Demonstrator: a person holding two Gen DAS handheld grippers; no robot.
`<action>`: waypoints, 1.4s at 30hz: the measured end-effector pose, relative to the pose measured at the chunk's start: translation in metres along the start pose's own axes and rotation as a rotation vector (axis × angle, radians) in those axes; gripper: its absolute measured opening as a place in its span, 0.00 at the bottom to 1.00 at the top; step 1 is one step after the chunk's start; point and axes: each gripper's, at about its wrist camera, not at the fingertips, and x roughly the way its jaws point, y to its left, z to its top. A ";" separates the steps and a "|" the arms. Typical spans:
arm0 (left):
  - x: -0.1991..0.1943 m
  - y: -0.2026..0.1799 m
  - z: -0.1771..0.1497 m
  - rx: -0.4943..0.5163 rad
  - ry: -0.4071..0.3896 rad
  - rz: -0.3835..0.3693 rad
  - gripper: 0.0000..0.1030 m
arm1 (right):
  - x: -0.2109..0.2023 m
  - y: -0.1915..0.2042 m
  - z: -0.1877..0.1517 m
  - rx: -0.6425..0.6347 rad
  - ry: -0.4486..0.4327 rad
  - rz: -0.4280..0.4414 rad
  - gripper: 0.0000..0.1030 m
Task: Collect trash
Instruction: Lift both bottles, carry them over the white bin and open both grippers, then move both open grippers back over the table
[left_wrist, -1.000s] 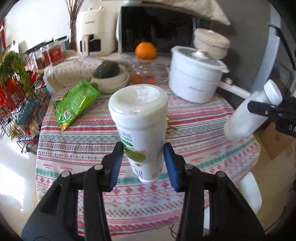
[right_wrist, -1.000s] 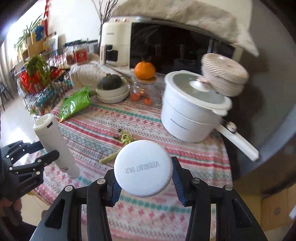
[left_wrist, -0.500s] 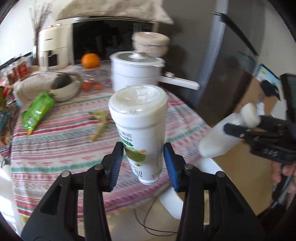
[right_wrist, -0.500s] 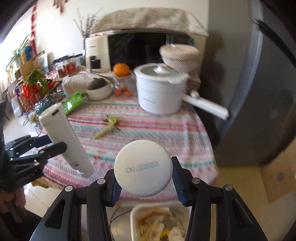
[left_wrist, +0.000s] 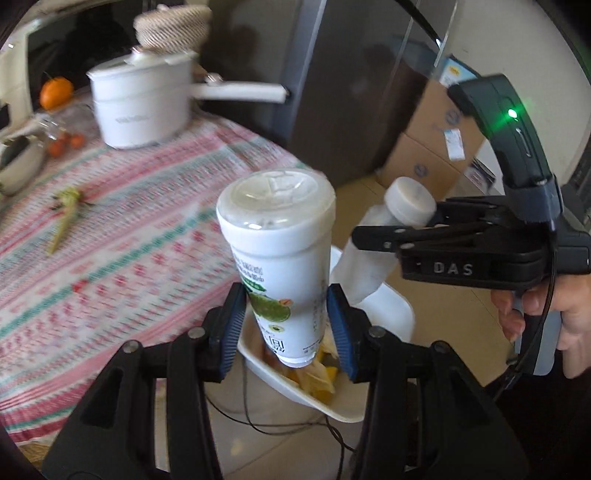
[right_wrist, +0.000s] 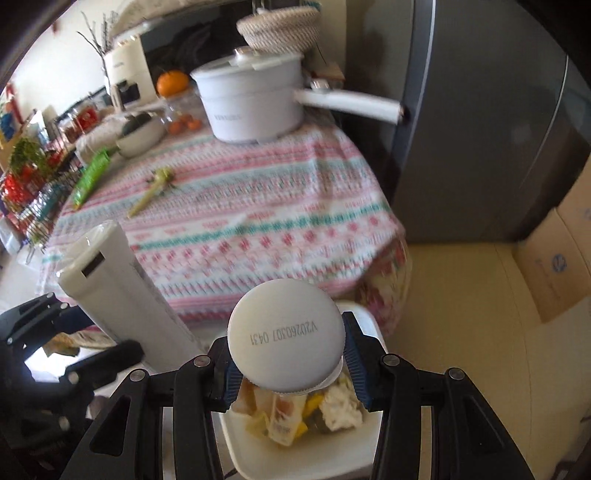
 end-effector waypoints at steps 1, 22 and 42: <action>0.007 -0.003 -0.002 -0.001 0.019 -0.009 0.45 | 0.006 -0.004 -0.004 0.009 0.029 -0.010 0.47; 0.057 -0.007 -0.028 0.009 0.164 0.040 0.59 | 0.048 -0.048 -0.037 0.129 0.220 -0.054 0.60; 0.011 0.040 -0.014 -0.021 0.096 0.175 0.74 | 0.027 -0.045 -0.009 0.177 0.115 -0.054 0.70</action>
